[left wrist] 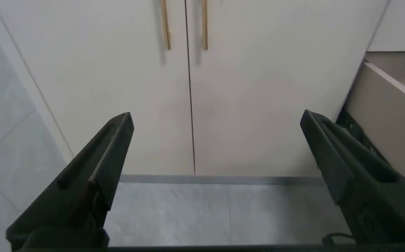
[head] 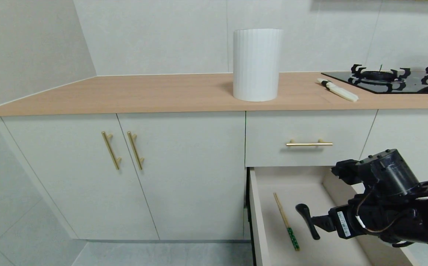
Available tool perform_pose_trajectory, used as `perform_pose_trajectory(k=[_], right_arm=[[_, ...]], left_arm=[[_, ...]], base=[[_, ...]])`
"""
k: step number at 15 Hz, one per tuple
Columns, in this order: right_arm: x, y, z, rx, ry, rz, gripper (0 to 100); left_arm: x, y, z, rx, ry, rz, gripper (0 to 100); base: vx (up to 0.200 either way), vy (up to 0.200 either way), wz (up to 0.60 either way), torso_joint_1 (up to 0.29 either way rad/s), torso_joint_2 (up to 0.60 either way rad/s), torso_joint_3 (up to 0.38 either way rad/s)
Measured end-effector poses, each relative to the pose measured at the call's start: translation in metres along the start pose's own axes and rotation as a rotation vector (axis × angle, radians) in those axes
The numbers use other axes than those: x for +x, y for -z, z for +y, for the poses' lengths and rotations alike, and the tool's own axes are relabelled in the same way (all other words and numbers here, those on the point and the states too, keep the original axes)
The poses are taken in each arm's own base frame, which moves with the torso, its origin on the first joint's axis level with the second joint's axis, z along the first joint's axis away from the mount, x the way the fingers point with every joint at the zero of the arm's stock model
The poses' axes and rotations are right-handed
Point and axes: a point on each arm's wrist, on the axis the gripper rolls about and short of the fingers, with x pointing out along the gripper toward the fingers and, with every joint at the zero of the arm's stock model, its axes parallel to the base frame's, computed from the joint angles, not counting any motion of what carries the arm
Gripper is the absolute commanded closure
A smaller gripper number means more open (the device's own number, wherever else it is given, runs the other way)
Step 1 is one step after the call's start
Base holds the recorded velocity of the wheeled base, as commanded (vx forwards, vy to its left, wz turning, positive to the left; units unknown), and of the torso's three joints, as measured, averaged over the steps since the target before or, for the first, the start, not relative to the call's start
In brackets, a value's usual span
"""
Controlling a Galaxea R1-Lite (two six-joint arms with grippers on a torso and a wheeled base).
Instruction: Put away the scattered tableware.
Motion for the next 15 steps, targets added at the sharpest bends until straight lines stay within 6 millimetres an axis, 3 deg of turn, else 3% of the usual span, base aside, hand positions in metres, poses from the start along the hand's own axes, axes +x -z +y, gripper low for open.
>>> perform_pose_trajectory(k=[4, 12, 15], right_arm=[[-0.002, 0.003, -0.001, -0.009, 0.004, 0.018, 0], [-0.006, 0.013, 0.004, -0.112, -0.022, 0.090, 0], [-0.011, 0.028, 0.014, -0.178, -0.095, 0.204, 0]], left_arm=[[0.000, 0.000, 0.000, 0.001, 0.000, 0.000, 0], [0.000, 0.000, 0.000, 0.000, 0.000, 0.000, 0], [0.000, 0.000, 0.000, 0.000, 0.000, 0.000, 0]], base=[[-0.200, 0.000, 0.00, 0.004, 0.00, 0.005], [0.000, 0.000, 0.00, 0.000, 0.00, 0.000], [0.000, 0.000, 0.00, 0.000, 0.00, 0.000]])
